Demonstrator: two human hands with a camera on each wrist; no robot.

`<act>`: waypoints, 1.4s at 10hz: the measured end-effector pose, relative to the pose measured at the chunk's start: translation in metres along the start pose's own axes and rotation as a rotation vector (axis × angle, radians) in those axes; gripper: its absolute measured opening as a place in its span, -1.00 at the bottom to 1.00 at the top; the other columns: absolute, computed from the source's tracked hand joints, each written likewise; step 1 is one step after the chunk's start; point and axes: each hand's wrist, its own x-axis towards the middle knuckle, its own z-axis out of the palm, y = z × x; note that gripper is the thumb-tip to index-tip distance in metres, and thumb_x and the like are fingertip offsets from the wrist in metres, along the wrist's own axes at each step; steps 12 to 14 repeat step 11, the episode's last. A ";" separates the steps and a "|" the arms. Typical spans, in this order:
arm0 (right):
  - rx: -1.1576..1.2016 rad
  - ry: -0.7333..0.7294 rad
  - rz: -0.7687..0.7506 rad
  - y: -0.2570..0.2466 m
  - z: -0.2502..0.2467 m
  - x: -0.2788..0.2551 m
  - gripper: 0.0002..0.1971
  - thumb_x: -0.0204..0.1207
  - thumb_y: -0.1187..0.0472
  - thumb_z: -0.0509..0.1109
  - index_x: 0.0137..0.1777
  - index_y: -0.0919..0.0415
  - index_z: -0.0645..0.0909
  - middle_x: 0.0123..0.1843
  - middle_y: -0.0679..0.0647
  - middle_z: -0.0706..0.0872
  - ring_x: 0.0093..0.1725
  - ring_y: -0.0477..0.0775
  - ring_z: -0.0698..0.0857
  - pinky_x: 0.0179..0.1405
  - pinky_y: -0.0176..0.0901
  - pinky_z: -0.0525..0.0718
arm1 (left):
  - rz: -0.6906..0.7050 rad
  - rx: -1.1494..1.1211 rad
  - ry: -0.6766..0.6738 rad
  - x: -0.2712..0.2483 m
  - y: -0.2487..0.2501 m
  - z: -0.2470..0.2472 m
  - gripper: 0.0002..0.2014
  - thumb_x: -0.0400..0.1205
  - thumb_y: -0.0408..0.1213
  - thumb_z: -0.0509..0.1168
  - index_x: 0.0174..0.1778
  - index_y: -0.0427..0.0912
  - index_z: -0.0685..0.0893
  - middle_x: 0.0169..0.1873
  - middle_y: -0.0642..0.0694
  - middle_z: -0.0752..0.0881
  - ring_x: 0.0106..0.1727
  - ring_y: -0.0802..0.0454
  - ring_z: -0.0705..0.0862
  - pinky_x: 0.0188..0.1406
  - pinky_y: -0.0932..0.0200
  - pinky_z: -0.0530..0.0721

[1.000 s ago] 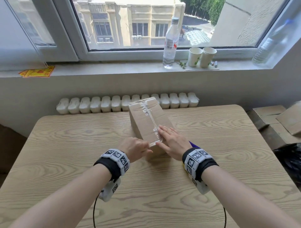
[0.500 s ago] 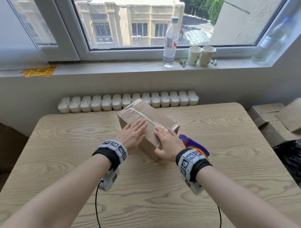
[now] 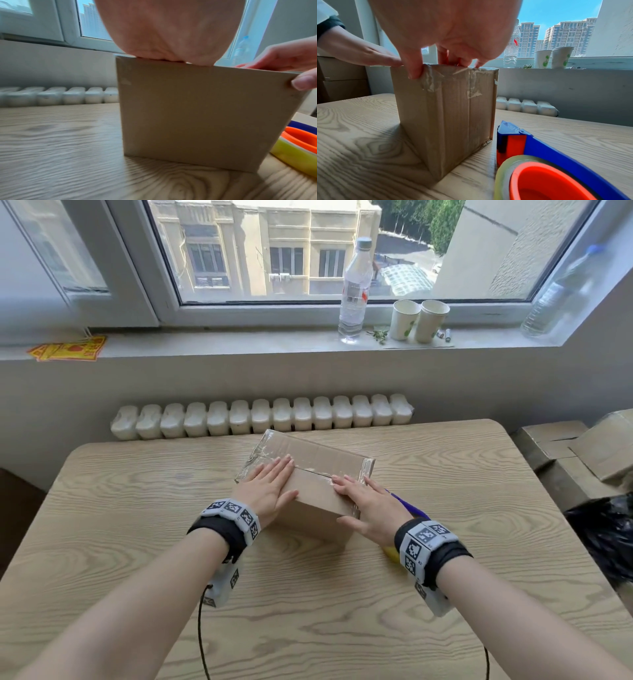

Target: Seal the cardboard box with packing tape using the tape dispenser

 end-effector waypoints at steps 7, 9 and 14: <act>0.757 0.334 0.534 0.033 0.000 0.012 -0.41 0.59 0.25 0.31 0.58 0.24 0.19 0.54 0.16 0.41 0.53 0.05 0.37 0.50 -0.11 0.31 | -0.289 -0.604 0.134 -0.020 -0.002 0.002 -0.43 0.73 -0.18 0.02 0.62 -0.13 -0.05 0.57 -0.26 0.31 0.54 -0.20 0.37 0.50 -0.02 0.34; 0.830 0.317 0.587 0.045 -0.010 0.034 -0.46 0.59 0.30 0.24 0.57 0.22 0.25 0.53 0.14 0.43 0.53 0.11 0.38 0.54 0.12 0.35 | -0.429 -0.696 0.173 -0.007 0.004 -0.005 -0.46 0.70 -0.20 0.10 0.60 -0.05 0.10 0.31 -0.31 0.62 0.26 -0.28 0.61 0.26 -0.06 0.54; 0.719 0.260 0.634 0.043 -0.020 0.036 -0.41 0.62 0.25 0.20 0.63 0.18 0.11 0.64 0.14 0.26 0.61 0.17 0.27 0.58 0.06 0.25 | -0.439 -0.658 0.101 -0.011 0.012 -0.026 -0.41 0.72 -0.15 0.05 0.63 -0.08 -0.05 0.54 -0.24 0.37 0.48 -0.23 0.43 0.43 0.00 0.38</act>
